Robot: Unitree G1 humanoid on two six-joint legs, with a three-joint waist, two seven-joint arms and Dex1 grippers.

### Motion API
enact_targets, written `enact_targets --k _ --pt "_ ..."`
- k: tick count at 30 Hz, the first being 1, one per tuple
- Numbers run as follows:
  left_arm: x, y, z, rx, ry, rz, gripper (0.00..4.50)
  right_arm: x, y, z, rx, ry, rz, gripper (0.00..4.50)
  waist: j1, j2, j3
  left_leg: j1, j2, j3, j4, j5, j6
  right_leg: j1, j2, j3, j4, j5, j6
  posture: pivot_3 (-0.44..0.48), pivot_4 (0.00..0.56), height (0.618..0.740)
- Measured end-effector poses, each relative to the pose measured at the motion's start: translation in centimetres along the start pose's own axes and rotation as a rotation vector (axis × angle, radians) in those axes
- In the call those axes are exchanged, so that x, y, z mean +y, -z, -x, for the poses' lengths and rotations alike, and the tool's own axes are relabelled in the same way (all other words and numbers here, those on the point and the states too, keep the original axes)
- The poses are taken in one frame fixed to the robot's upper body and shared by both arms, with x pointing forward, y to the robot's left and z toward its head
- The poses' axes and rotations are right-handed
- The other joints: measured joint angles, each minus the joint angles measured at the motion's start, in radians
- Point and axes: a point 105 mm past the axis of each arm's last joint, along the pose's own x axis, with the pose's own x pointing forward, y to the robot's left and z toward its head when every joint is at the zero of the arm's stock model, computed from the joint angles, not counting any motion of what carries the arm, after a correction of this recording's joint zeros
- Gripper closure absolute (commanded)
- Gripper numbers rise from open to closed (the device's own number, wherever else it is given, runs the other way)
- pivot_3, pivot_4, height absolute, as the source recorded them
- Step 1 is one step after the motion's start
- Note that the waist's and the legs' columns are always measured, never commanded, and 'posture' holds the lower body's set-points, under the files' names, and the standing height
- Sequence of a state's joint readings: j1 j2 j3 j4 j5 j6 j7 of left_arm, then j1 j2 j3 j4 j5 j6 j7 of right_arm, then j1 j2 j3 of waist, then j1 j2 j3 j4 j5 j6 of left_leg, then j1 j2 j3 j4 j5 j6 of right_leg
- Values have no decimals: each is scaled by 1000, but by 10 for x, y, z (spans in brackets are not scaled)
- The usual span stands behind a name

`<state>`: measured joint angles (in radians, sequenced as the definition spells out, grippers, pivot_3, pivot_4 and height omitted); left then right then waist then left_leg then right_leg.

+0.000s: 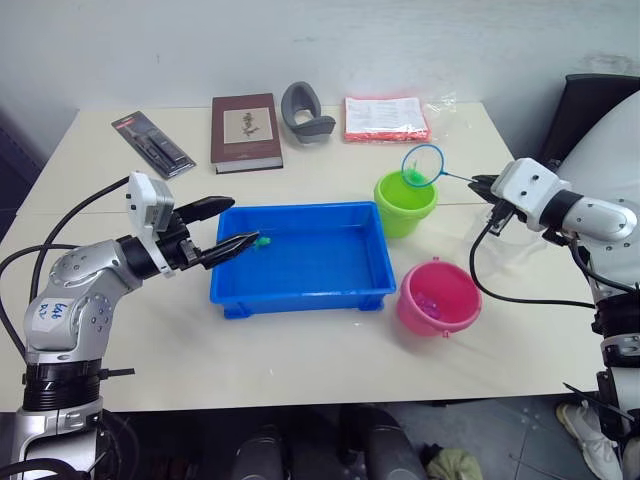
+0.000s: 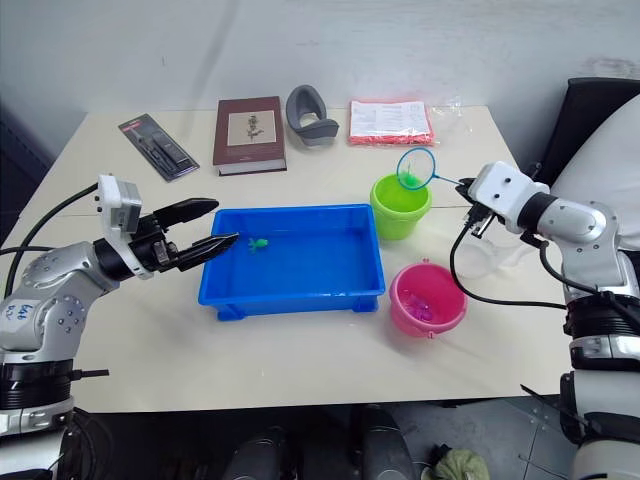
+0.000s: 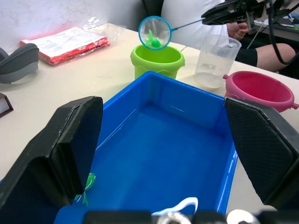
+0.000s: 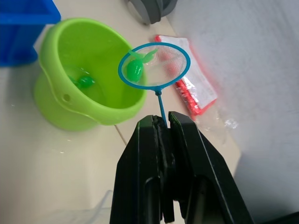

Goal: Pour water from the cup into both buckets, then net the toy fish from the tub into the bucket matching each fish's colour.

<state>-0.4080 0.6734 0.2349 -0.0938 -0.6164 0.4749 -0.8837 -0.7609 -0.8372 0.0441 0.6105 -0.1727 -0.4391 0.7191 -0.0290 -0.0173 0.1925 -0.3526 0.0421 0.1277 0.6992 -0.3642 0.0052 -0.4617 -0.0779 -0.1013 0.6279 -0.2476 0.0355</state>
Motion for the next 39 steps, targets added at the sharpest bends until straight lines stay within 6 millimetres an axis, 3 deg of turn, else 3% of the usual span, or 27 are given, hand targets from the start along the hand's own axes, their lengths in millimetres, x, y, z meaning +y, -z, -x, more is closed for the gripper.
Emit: enact_targets --k 7,12,24,29,32,35,39 --pt "1 4 1 5 11 -10 55 9 -2 4 -18 -18 484 4500 0 0 0 0 0 1 0 0 0 -1 0 1 0 0 0 0 150 740" --pt "1 2 1 -2 15 -31 55 13 -5 8 -64 -1 700 4500 0 0 0 0 0 1 0 0 -1 -1 0 1 0 0 0 0 150 740" --pt "0 4 0 -30 4 -50 55 16 -2 14 -100 12 787 4500 -3 0 0 1 1 2 0 1 -1 -1 1 3 0 0 0 0 150 740" --pt "-1 8 1 -24 1 -42 55 13 -3 14 -95 15 755 4500 -1 0 0 1 1 2 0 1 -1 -1 1 3 0 0 0 0 150 740" --pt "-1 13 6 -16 -10 -27 55 7 -8 11 -106 63 629 4500 -2 0 0 1 1 2 0 1 -1 0 1 2 0 0 0 0 150 740" --pt "1 19 17 -12 -45 -8 55 3 -29 1 -190 102 385 4500 -10 0 0 1 4 2 0 2 -1 0 4 2 0 0 -1 0 150 740" --pt "6 25 46 -1 -133 -13 55 30 -69 -12 -341 -59 -4 4500 -6 0 0 1 6 -1 0 2 -3 0 4 0 0 1 -2 0 150 740"
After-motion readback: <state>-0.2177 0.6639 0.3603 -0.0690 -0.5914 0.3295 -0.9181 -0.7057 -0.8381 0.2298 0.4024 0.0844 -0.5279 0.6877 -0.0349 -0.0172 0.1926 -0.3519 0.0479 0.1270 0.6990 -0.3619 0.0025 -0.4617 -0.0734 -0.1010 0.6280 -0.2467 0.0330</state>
